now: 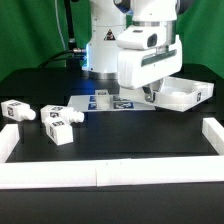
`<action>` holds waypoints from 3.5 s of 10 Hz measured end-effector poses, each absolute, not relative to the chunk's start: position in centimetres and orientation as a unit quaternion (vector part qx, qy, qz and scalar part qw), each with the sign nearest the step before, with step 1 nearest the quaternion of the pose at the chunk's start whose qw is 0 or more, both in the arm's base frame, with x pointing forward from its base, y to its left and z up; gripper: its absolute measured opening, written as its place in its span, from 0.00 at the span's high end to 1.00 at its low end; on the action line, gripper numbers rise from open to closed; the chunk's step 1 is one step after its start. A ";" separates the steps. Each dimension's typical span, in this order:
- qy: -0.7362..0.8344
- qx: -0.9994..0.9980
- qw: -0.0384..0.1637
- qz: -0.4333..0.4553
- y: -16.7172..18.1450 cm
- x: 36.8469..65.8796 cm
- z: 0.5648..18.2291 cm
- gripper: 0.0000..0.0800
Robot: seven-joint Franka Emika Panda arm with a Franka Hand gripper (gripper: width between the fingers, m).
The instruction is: Assemble one leg
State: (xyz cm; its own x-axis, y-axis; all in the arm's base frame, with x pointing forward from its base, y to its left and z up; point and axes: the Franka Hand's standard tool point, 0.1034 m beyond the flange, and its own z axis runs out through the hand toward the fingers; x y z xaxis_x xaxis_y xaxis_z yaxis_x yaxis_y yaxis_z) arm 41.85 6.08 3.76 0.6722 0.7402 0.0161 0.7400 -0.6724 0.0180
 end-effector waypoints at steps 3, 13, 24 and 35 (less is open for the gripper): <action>0.391 0.920 0.008 0.009 5.0 43.6 5.0 0.93; 0.214 0.975 -0.009 -0.053 1.7 45.7 6.3 0.93; 0.110 0.991 -0.026 -0.070 -4.2 48.7 6.0 0.93; -0.018 0.999 -0.004 -0.028 -2.9 53.4 1.2 0.93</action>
Offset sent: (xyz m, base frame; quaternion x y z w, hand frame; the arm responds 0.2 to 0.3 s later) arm 0.0000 0.0000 0.0000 0.0000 0.0000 0.0000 1.0000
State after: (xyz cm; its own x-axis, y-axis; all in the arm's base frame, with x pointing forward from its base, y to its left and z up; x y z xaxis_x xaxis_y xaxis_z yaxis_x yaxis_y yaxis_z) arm 53.36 -2.95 1.24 0.9978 -0.0348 -0.0561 -0.0353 -0.9994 -0.0068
